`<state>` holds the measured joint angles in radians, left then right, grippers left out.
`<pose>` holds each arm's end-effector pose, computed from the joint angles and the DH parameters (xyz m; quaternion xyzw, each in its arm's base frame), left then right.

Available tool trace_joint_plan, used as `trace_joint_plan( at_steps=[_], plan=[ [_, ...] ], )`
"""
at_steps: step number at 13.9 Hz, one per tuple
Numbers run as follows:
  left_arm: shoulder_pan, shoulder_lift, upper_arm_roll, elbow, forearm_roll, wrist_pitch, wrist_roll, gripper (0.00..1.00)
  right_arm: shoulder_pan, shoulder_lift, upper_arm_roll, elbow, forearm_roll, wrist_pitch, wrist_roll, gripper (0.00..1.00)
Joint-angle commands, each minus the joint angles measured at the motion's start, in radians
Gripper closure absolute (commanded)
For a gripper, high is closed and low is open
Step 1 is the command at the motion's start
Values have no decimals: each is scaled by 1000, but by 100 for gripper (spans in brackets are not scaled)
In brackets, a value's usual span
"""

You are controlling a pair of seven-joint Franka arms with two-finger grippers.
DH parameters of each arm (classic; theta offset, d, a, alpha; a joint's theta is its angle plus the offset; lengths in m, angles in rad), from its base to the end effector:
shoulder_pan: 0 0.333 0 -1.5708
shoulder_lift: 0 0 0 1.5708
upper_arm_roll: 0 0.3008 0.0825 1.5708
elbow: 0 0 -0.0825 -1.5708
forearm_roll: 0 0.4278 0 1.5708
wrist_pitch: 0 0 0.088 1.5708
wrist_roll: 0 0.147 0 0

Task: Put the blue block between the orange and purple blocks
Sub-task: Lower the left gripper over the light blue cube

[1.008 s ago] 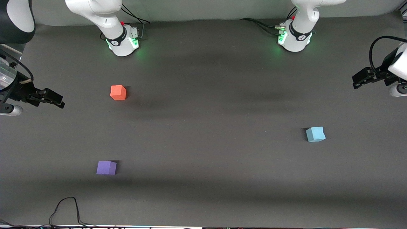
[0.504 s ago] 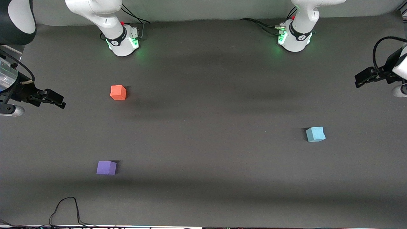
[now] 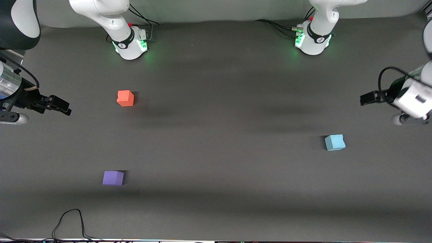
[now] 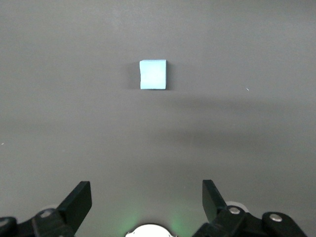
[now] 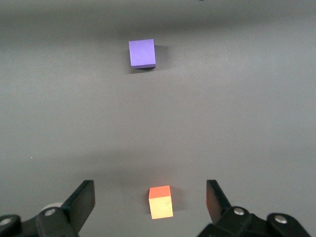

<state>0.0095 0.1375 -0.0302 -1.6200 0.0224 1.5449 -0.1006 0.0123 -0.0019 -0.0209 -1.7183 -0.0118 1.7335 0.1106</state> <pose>0.6136 -0.0087 0.4591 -0.9936 -0.0387 0.1053 0.0155 0.6076 -0.0068 0.5080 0.9982 -0.0587 0.0088 0.0054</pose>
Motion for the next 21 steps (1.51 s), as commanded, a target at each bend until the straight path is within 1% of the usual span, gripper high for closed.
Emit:
trace_joint_plan(
  at_steps=[1,4,6,9,11,13,14,17,19,21],
  plan=[
    [3,77,0,9,-2,56,12,0,9,-21,-1,-24,-10,30,-14,0],
    [4,192,1,3,-2,160,12,0,11,-20,1,-29,-8,32,-14,0],
    [12,241,-2,8,-13,201,4,0,11,-20,2,-35,-8,35,-14,0],
    [15,332,0,3,-9,299,15,0,11,-21,4,-41,-4,35,-14,0],
    [21,372,0,-4,-10,349,19,0,11,-21,4,-44,-4,49,-11,0],
    [23,401,-2,-17,-10,405,22,0,12,-29,6,-44,-1,49,-2,0],
    [26,410,-2,-40,-10,452,38,0,49,-35,2,-44,1,49,12,0],
    [26,433,0,-92,-7,550,39,0,106,-58,-1,-53,1,44,115,0],
    [27,448,0,-124,-5,601,62,0,106,-58,-2,-57,1,43,113,0],
    [41,452,0,-182,-4,682,65,0,103,-58,-7,-58,0,49,103,0]
  ],
)
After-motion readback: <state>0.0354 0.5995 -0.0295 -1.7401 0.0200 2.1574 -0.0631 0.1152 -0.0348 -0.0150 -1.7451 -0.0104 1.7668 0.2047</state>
